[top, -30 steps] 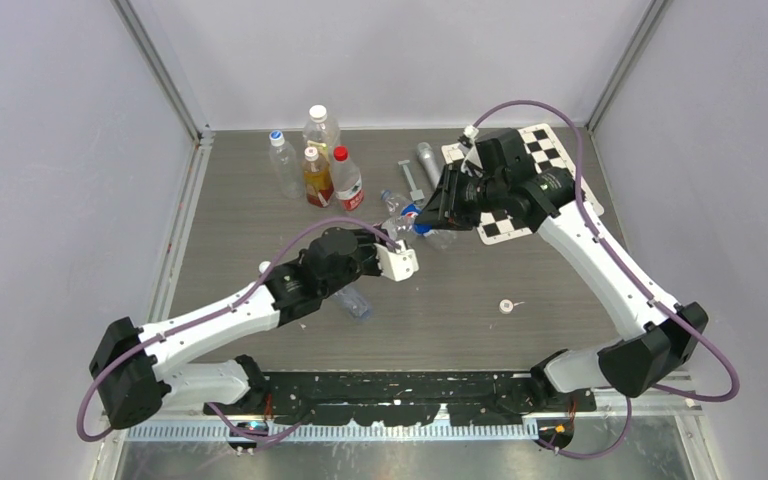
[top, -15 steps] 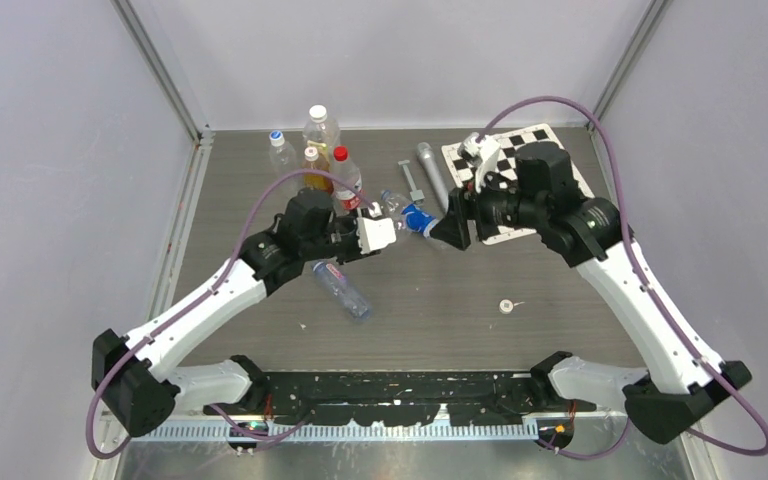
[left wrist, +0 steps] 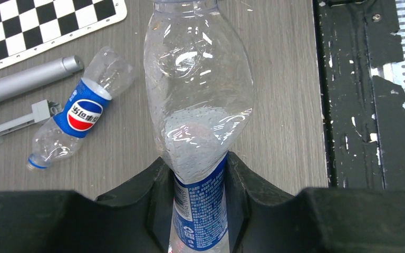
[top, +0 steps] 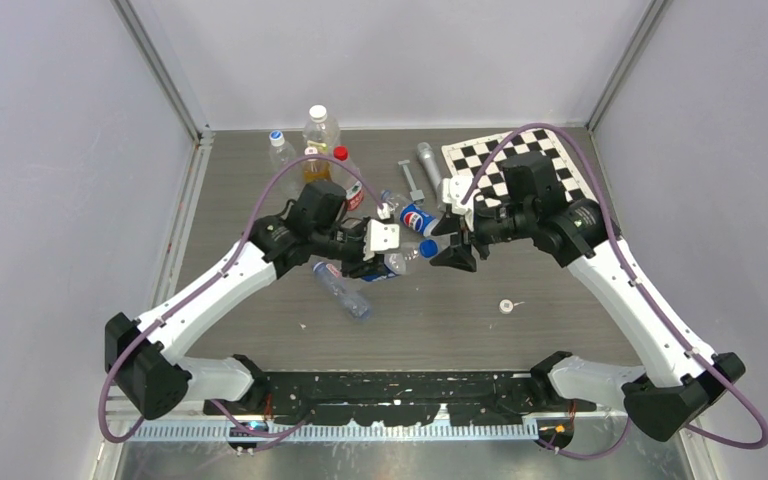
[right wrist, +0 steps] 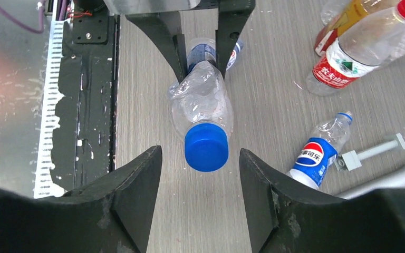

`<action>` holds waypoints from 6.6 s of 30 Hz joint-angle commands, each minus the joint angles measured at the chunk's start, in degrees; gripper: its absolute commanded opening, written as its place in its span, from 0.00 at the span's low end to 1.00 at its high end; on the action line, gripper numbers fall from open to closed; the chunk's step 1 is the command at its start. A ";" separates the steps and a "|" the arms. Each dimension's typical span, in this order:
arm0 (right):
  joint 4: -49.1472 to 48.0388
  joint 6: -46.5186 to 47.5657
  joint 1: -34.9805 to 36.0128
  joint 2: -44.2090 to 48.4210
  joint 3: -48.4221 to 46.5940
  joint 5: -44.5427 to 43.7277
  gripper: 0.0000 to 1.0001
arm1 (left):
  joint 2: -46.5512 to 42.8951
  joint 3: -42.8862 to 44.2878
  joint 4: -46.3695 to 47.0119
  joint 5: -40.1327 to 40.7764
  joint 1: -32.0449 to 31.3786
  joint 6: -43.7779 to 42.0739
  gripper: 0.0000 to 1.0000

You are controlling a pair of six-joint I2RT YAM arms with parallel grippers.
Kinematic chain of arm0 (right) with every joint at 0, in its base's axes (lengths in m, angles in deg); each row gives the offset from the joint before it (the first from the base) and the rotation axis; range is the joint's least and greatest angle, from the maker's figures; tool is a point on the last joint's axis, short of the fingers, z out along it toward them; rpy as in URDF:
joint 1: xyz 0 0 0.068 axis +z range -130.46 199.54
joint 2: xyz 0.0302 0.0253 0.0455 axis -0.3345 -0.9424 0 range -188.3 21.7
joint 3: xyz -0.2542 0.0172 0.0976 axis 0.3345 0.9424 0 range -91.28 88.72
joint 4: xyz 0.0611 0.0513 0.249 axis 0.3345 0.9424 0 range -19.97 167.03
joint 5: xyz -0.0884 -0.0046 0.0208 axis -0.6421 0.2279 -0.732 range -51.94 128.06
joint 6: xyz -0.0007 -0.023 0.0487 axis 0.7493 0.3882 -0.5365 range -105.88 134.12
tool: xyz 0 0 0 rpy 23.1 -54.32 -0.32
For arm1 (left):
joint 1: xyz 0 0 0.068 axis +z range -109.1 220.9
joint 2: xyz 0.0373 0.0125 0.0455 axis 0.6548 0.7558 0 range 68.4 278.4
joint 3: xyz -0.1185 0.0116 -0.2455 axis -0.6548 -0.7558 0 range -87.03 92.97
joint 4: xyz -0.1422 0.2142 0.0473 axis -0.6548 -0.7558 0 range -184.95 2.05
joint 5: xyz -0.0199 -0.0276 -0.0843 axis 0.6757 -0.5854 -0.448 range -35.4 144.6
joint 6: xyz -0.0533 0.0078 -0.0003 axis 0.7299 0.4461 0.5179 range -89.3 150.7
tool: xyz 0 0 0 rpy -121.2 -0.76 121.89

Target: Screw on the bottle caps

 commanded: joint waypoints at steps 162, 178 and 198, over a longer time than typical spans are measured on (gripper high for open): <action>-36.52 -59.32 -3.32 1.98 12.66 -25.56 0.78 | 1.79 -16.18 59.31 40.69 -13.78 31.88 0.00; -36.65 -56.24 -2.12 3.19 13.75 -31.17 0.12 | 3.04 -16.72 61.55 39.55 -13.65 33.64 0.40; -24.54 -44.05 -13.63 6.78 12.91 -75.03 0.01 | -20.67 -22.43 24.86 50.87 -1.75 41.44 1.00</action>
